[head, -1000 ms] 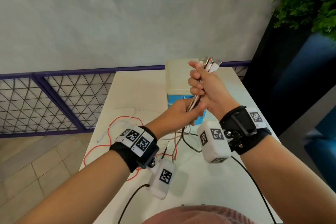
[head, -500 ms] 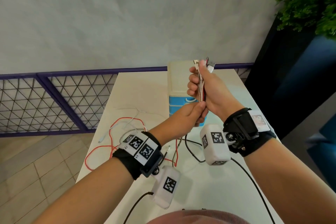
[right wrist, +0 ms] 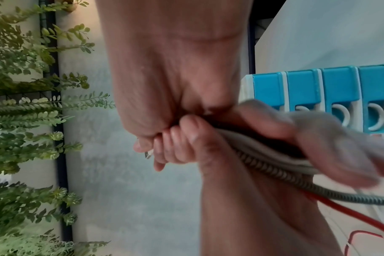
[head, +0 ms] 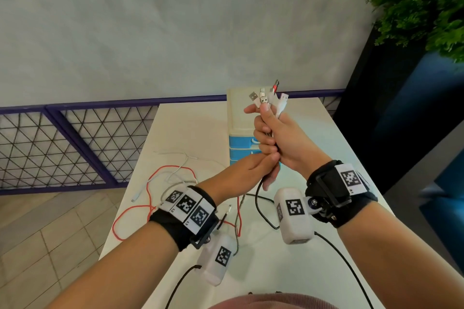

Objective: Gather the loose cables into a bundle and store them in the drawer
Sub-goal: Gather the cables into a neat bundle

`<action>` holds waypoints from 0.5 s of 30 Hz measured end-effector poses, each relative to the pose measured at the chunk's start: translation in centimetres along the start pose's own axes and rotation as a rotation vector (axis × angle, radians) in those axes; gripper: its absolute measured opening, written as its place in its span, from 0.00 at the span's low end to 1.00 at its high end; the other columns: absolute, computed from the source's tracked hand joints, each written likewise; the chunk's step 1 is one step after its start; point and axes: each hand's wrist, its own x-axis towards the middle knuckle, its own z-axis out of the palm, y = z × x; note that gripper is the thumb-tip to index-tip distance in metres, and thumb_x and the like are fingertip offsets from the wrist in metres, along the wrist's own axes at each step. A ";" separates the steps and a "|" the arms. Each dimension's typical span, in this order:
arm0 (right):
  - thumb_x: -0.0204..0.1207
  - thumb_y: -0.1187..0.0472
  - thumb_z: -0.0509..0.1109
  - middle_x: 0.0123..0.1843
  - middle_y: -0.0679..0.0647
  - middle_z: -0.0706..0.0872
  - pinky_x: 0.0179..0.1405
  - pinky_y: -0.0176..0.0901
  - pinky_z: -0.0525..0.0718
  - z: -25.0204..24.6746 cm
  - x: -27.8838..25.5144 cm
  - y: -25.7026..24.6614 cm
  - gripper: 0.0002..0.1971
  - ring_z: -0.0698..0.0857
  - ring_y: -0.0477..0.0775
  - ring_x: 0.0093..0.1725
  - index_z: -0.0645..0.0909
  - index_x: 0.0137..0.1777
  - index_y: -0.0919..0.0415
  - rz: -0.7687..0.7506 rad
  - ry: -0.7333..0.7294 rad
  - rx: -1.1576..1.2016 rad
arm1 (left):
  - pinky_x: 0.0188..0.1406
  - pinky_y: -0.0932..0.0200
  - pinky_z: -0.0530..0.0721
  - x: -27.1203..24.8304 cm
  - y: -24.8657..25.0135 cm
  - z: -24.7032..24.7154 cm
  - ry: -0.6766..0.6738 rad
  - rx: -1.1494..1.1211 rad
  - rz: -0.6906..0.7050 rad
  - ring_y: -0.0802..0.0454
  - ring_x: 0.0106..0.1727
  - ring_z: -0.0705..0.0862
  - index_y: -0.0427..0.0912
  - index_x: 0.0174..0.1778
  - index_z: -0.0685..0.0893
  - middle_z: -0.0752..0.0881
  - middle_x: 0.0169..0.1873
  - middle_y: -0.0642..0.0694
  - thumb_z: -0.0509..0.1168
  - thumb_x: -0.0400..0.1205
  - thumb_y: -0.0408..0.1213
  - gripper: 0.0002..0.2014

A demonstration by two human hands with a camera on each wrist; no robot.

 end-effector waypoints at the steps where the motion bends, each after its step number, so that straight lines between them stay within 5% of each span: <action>1: 0.86 0.48 0.56 0.29 0.46 0.65 0.15 0.31 0.62 -0.1 -0.1 0.0 0.16 0.60 0.42 0.22 0.78 0.58 0.58 0.000 -0.005 -0.011 | 0.41 0.65 0.73 0.0 -0.5 -0.1 -0.015 0.037 -0.011 0.54 0.35 0.73 0.35 0.36 0.76 0.78 0.30 0.44 0.46 0.89 0.50 0.26; 8: 0.85 0.51 0.59 0.26 0.44 0.62 0.12 0.30 0.56 -1.4 -0.4 -0.8 0.11 0.57 0.40 0.20 0.77 0.54 0.57 0.007 0.071 0.016 | 0.35 0.52 0.76 -1.1 -5.2 -0.8 -0.004 -0.202 -0.164 0.57 0.21 0.67 0.46 0.28 0.69 0.68 0.23 0.54 0.58 0.79 0.62 0.23; 11: 0.84 0.55 0.62 0.26 0.45 0.61 0.12 0.30 0.56 -1.9 -0.6 -1.0 0.07 0.57 0.40 0.19 0.78 0.52 0.57 0.023 0.068 -0.029 | 0.30 0.60 0.79 -1.7 -6.2 -1.9 -0.033 -0.274 -0.238 0.59 0.19 0.65 0.48 0.28 0.72 0.66 0.24 0.51 0.61 0.69 0.72 0.28; 15: 0.85 0.48 0.58 0.25 0.44 0.59 0.12 0.31 0.54 -2.2 -0.6 -0.8 0.15 0.56 0.40 0.18 0.79 0.44 0.56 0.080 0.042 -0.005 | 0.30 0.66 0.72 -1.9 -5.6 -3.7 -0.077 -0.293 -0.252 0.58 0.23 0.64 0.45 0.32 0.78 0.67 0.23 0.53 0.59 0.74 0.65 0.24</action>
